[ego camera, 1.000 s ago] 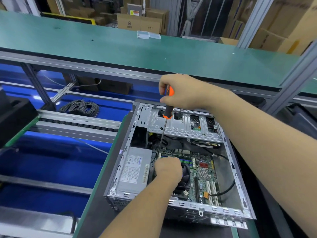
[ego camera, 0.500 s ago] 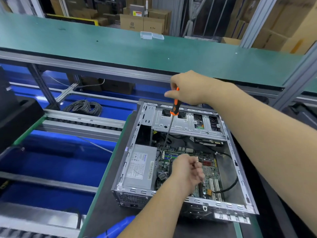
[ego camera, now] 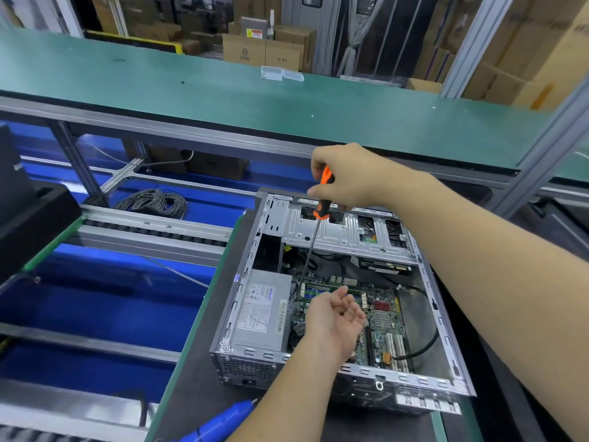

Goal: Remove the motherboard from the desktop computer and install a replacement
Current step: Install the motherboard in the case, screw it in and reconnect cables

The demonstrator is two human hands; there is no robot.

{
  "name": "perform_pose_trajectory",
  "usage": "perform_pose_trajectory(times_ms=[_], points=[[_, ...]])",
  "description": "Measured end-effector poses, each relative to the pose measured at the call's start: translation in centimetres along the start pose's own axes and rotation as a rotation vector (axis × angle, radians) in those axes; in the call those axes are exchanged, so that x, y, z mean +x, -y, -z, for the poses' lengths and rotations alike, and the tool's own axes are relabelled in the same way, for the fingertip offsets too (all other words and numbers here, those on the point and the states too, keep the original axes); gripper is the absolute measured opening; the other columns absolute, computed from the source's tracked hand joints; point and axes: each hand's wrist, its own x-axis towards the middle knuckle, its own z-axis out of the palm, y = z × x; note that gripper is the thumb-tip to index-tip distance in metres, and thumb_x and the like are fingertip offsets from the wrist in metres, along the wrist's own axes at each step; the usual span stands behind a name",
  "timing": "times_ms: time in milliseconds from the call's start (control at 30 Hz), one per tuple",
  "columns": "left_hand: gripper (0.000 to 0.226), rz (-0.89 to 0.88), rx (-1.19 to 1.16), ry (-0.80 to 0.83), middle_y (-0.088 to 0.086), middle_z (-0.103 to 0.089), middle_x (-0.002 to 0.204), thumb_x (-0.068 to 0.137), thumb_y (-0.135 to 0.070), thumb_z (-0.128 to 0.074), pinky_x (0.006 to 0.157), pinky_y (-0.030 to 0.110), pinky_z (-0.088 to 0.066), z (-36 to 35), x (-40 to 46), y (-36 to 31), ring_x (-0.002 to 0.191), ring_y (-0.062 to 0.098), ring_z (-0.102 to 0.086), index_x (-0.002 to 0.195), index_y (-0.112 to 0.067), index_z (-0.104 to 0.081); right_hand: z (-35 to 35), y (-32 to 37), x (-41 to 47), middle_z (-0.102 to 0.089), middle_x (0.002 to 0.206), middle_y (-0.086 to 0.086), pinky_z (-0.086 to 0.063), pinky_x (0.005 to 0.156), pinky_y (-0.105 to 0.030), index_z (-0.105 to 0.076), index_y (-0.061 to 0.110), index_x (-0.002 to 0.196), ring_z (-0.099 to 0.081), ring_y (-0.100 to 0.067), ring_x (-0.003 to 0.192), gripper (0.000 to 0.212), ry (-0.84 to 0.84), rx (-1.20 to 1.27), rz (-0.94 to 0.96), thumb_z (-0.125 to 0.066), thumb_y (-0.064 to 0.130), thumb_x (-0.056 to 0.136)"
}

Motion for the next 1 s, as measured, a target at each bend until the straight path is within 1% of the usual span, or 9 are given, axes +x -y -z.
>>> perform_pose_trajectory(times_ms=[200,267,333,400,467,600,733,867,1000], points=[[0.035,-0.024,0.074,0.088,0.012,-0.055,0.074,0.087,0.008,-0.034,0.061,0.032,-0.046,0.0,-0.3,0.2,0.062,0.021,-0.048,0.107,0.004,-0.063,0.6,-0.2,-0.1,-0.053,0.08,0.012,-0.041,0.065,-0.028,-0.056,0.019,0.091,-0.053,-0.004,0.068,0.02,-0.059,0.009,0.004,-0.072,0.032,0.089],[0.033,-0.019,0.083,0.11,0.013,-0.056,0.075,0.089,0.007,-0.037,0.063,0.033,-0.047,0.0,-0.4,0.3,0.064,0.022,-0.05,0.11,0.005,-0.063,0.9,-0.3,-0.1,-0.054,0.08,0.011,-0.045,0.067,-0.029,-0.057,0.018,0.091,-0.057,-0.013,0.07,0.02,-0.067,0.001,-0.011,-0.072,0.032,0.089],[0.028,-0.015,0.061,0.102,0.014,-0.055,0.08,0.093,0.004,-0.042,0.065,0.034,-0.048,0.2,-0.3,0.2,0.067,0.023,-0.05,0.112,0.006,-0.062,1.6,-0.4,-0.3,-0.058,0.081,0.008,-0.049,0.058,-0.025,-0.055,0.019,0.09,-0.065,-0.018,0.069,0.02,-0.078,0.023,-0.031,-0.071,0.031,0.089],[0.025,-0.031,0.032,0.074,0.015,-0.054,0.088,0.097,-0.002,-0.045,0.068,0.034,-0.05,0.5,0.0,0.0,0.072,0.024,-0.051,0.115,0.006,-0.062,2.4,-0.6,-0.6,-0.064,0.079,0.003,-0.053,0.049,-0.022,-0.053,0.019,0.09,-0.069,-0.013,0.055,0.021,-0.085,0.078,-0.052,-0.071,0.029,0.09],[0.029,-0.061,0.006,0.025,0.017,-0.053,0.095,0.102,-0.009,-0.043,0.071,0.036,-0.051,0.6,0.5,-0.3,0.077,0.025,-0.053,0.121,0.006,-0.059,3.5,-1.0,-1.1,-0.068,0.075,0.0,-0.057,0.05,-0.026,-0.053,0.018,0.09,-0.068,-0.011,0.049,0.021,-0.105,0.092,-0.065,-0.071,0.027,0.09],[0.04,-0.146,-0.086,-0.103,0.019,-0.056,0.101,0.109,-0.024,-0.038,0.092,0.04,-0.05,0.5,1.7,-1.0,0.093,0.03,-0.058,0.13,0.007,-0.05,6.1,-2.4,-2.8,-0.071,0.067,-0.003,-0.053,0.044,-0.023,-0.052,0.016,0.087,-0.068,-0.014,0.048,0.022,-0.171,0.149,-0.098,-0.072,0.025,0.09],[0.045,-0.176,-0.103,-0.16,0.023,-0.058,0.113,0.109,-0.022,-0.037,0.106,0.041,-0.047,0.5,2.2,-1.2,0.112,0.034,-0.057,0.142,0.009,-0.04,8.6,-3.9,-5.0,-0.07,0.062,-0.004,-0.053,0.043,-0.026,-0.054,0.013,0.087,-0.069,-0.019,0.05,0.022,-0.259,0.237,-0.134,-0.072,0.024,0.09],[0.052,-0.117,-0.048,-0.128,0.025,-0.054,0.136,0.109,-0.031,-0.038,0.107,0.04,-0.047,0.1,2.3,-1.0,0.126,0.036,-0.055,0.144,0.008,-0.038,10.2,-4.6,-7.2,-0.07,0.062,-0.009,-0.057,0.045,-0.032,-0.054,0.01,0.089,-0.07,-0.024,0.051,0.021,-0.304,0.289,-0.132,-0.071,0.022,0.091],[0.059,-0.04,0.028,-0.107,0.023,-0.059,0.118,0.103,-0.047,-0.046,0.09,0.038,-0.053,-0.1,2.6,-0.9,0.11,0.036,-0.061,0.122,0.008,-0.051,10.8,-4.7,-8.7,-0.07,0.063,-0.013,-0.057,0.045,-0.033,-0.053,0.01,0.089,-0.069,-0.024,0.049,0.023,-0.327,0.32,-0.126,-0.071,0.024,0.091]])
